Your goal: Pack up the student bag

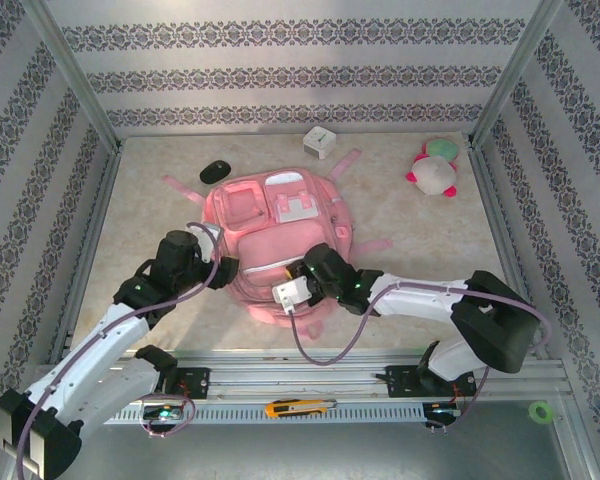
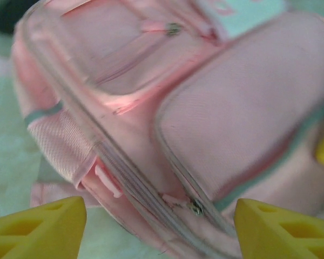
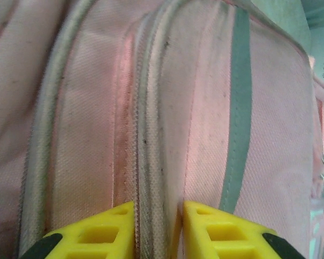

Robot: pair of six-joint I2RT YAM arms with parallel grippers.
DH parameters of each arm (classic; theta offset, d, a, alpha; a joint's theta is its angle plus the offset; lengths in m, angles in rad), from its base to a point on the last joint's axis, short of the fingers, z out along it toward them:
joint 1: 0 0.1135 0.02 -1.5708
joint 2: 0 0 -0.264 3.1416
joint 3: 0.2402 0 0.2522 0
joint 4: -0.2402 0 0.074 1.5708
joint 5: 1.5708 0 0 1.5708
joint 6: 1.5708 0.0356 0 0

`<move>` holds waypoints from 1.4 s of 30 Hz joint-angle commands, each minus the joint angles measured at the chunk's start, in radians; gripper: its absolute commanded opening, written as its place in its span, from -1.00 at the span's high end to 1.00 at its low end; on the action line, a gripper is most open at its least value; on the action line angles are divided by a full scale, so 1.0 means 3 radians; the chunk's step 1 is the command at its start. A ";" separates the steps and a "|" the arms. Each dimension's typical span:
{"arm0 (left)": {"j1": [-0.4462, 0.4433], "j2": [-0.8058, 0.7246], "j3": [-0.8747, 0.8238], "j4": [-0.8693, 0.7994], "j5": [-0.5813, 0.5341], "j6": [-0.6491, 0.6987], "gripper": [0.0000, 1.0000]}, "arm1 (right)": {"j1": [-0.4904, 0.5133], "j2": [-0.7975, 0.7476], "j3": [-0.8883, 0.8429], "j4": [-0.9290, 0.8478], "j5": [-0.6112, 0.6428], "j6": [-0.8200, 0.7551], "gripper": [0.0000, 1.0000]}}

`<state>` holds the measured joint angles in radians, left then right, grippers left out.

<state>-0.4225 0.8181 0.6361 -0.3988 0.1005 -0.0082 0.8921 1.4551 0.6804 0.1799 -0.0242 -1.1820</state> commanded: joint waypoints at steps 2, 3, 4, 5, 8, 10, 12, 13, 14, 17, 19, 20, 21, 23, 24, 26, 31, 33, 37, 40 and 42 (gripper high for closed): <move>0.0053 0.0073 0.0280 -0.0449 0.0511 0.1744 -0.47 | -0.0318 -0.0211 -0.0035 -0.0118 -0.0069 -0.0033 0.50; 0.0054 0.0116 0.0312 -0.0598 0.0564 0.2006 -0.47 | -0.0346 -0.0226 -0.0030 -0.0120 -0.0073 -0.0016 0.47; 0.0060 0.0171 0.0317 -0.0718 0.0622 0.2357 -0.47 | -0.0366 -0.0244 -0.0028 -0.0130 -0.0084 0.0000 0.44; 0.0067 0.0219 0.0300 -0.0781 0.0660 0.2613 -0.48 | -0.0376 -0.0271 -0.0036 -0.0139 -0.0118 0.0012 0.38; 0.0093 0.0324 0.0189 -0.0691 0.0828 0.3001 -0.50 | -0.0371 -0.0499 -0.0091 -0.0166 -0.0462 0.0316 0.12; 0.0116 0.0394 0.0087 -0.0457 0.0951 0.3031 -0.51 | -0.0374 -0.0733 -0.0151 -0.0188 -0.0740 0.0758 0.04; 0.0138 0.0538 0.0014 -0.0222 0.1025 0.3023 -0.50 | -0.0377 -0.0941 -0.0226 -0.0193 -0.0967 0.1187 0.00; 0.0146 0.0651 0.0009 -0.0109 0.1029 0.3015 -0.48 | -0.0381 -0.1041 -0.0282 -0.0179 -0.1025 0.1418 0.00; 0.0148 0.0777 0.0020 -0.0017 0.1025 0.3001 -0.47 | -0.0376 -0.1135 -0.0344 -0.0120 -0.1038 0.1666 0.00; 0.0150 0.1065 0.0064 0.0323 0.1062 0.2889 -0.48 | -0.0402 -0.1441 -0.0593 0.0162 -0.1020 0.2395 -0.03; 0.0154 0.1176 0.0083 0.0465 0.1150 0.2896 -0.44 | -0.0430 -0.1625 -0.0705 0.0272 -0.0962 0.2959 -0.08; 0.0154 0.1232 0.0097 0.0522 0.1152 0.2876 -0.42 | -0.0439 -0.1718 -0.0735 0.0252 -0.0845 0.3289 -0.13; 0.0153 0.1280 0.0099 0.0583 0.1148 0.2865 -0.39 | -0.0456 -0.1792 -0.0766 0.0213 -0.0690 0.3614 -0.20; 0.0150 0.1359 0.0091 0.0672 0.1181 0.2845 -0.32 | -0.0496 -0.1926 -0.0825 0.0102 -0.0472 0.4097 -0.22; 0.0147 0.1397 0.0106 0.0654 0.1245 0.2845 -0.29 | -0.0525 -0.1988 -0.0868 0.0045 -0.0391 0.4333 -0.22; 0.0151 0.1466 0.0139 0.0577 0.1315 0.2838 -0.24 | -0.0586 -0.2120 -0.0972 -0.0038 -0.0316 0.4695 -0.20; 0.0148 0.1464 0.0013 0.0767 0.1180 0.2743 0.05 | -0.0675 -0.2457 -0.1411 -0.0043 0.0066 0.5407 -0.14; 0.0148 0.1483 0.0019 0.0741 0.1172 0.2716 0.11 | -0.0702 -0.2581 -0.1503 -0.0135 0.0122 0.5605 -0.12; 0.0147 0.1509 0.0053 0.0650 0.1297 0.2673 0.38 | -0.0744 -0.2645 -0.1547 -0.0286 0.0102 0.5859 -0.09; 0.0146 0.1478 0.0039 0.0602 0.1339 0.2616 0.53 | -0.0772 -0.2577 -0.1527 -0.0328 0.0079 0.5959 -0.07; 0.0144 0.1442 0.0029 0.0565 0.1360 0.2553 0.61 | -0.0794 -0.2480 -0.1491 -0.0314 0.0045 0.5999 -0.07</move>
<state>-0.3847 1.2613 0.6506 -0.2192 0.4519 0.7826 0.6636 0.6903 0.2207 0.0963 -0.0223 0.5457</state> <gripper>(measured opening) 0.201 0.536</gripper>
